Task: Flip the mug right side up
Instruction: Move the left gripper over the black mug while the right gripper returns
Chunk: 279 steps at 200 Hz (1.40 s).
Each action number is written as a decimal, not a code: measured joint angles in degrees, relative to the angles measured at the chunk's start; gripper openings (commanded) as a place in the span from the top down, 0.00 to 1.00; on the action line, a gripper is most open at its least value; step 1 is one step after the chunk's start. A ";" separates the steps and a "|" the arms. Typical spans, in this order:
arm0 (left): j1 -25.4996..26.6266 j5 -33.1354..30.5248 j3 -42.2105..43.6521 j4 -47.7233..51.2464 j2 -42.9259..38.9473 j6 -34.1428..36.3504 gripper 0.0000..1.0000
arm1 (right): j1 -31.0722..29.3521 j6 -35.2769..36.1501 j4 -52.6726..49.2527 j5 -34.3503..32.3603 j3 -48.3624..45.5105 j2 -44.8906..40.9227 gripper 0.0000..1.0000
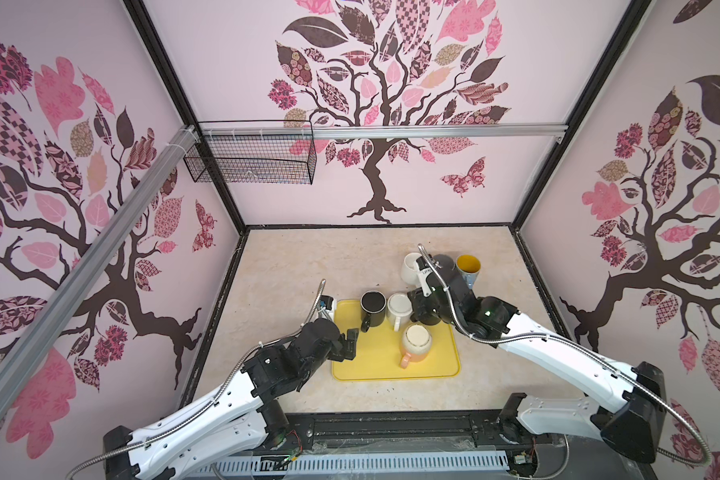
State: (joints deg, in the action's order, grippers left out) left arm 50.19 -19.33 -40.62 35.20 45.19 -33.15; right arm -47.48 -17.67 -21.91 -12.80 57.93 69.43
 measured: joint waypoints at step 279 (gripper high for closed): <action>-7.15 10.97 -5.38 -13.29 30.56 7.10 0.27 | -2.34 -3.28 4.57 2.91 -9.60 -0.46 0.60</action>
State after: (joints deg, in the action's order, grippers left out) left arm 43.05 -8.36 -46.00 21.91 75.75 -26.04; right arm -49.82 -20.95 -17.34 -9.89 48.34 68.97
